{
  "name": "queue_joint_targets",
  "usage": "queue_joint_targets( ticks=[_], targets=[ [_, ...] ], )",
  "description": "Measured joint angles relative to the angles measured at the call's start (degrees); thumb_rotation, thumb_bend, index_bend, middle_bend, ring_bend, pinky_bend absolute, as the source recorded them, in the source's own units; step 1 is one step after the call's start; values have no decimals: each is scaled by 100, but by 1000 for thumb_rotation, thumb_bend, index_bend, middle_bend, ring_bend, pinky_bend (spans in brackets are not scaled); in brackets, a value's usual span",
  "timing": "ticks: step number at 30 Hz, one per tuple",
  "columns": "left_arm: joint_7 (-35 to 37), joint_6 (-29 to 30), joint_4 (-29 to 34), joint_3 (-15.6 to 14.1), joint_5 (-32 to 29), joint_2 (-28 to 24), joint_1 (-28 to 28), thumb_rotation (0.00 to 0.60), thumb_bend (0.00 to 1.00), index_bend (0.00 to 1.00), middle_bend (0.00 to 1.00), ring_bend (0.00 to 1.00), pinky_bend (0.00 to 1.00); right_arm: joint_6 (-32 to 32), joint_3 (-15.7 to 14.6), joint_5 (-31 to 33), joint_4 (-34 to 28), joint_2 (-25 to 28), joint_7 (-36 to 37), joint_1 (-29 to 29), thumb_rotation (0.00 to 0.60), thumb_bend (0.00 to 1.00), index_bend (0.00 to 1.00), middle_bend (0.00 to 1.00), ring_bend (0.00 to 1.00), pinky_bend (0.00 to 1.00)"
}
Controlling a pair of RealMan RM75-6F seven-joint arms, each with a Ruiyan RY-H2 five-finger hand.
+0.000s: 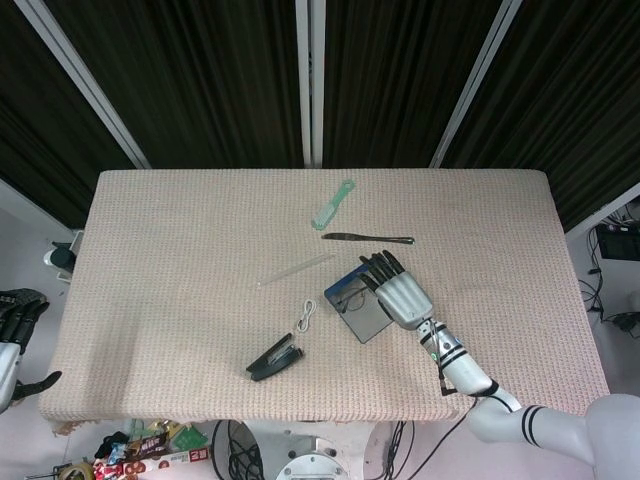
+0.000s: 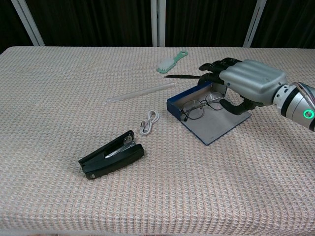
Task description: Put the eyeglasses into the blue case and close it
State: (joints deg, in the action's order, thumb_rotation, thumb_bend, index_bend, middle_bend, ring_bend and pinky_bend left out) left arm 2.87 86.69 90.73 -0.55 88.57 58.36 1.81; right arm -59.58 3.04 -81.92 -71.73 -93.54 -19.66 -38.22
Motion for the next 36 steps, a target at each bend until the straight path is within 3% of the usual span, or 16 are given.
queue_joint_targets(
  ticks=[5, 15, 36],
  targets=[
    [-8, -10, 2, -2, 5, 4, 5, 600, 73, 89, 88, 92, 240, 71, -194, -18, -189, 227, -21, 170, 600, 640, 274, 0, 0, 0],
    [4, -34, -23, -11, 1, 27, 6, 600, 73, 89, 88, 92, 240, 223, -171, 280, -215, 306, -100, 307, 600, 676, 200, 0, 0, 0],
    [109, -43, -90, 0, -49, 12, -9, 600, 73, 89, 88, 91, 240, 184, 64, 315, 342, -249, -199, 272, 600, 684, 197, 0, 0, 0]
  ],
)
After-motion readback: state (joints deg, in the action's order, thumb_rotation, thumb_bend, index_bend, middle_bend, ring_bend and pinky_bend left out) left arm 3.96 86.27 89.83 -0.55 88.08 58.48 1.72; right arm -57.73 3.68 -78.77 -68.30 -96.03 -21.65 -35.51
